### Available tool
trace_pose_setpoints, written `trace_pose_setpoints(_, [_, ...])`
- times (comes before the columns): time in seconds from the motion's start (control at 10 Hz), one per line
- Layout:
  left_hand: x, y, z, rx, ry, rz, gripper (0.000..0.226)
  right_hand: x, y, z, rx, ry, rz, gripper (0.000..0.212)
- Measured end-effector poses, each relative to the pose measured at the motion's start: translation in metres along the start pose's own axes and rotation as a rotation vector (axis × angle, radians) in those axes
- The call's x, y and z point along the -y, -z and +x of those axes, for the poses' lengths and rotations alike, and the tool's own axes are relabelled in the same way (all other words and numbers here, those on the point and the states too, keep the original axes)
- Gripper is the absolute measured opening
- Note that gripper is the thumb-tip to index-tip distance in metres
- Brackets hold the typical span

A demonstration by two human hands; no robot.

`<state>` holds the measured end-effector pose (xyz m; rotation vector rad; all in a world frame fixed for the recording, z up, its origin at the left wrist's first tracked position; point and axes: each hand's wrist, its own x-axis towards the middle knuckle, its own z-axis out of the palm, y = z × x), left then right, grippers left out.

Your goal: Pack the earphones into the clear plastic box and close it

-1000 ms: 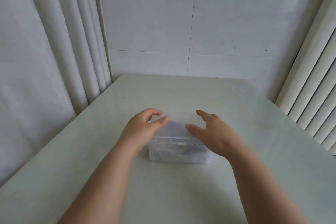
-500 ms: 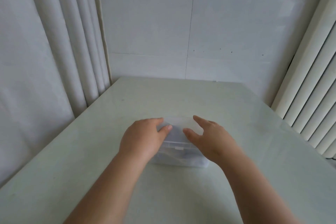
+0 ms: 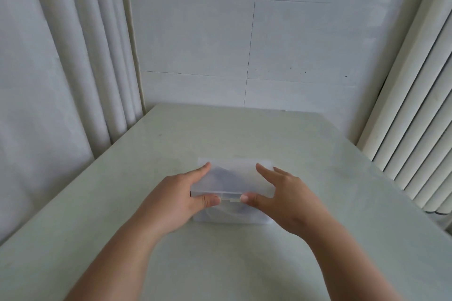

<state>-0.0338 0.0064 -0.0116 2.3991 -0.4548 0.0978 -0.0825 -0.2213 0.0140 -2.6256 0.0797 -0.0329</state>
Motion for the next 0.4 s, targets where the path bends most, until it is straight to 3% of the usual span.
trace_pose_setpoints(0.3, [-0.0035, 0.0036, -0.0003, 0.056, -0.013, -0.048, 0.081, -0.0049, 0.0008, -0.0027, -0.026, 0.021, 0.068, 0.075])
trace_pose_setpoints(0.4, [-0.0068, 0.0071, 0.0033, -0.005, -0.017, -0.101, 0.081, -0.005, 0.0021, 0.0009, -0.123, 0.021, 0.087, 0.069])
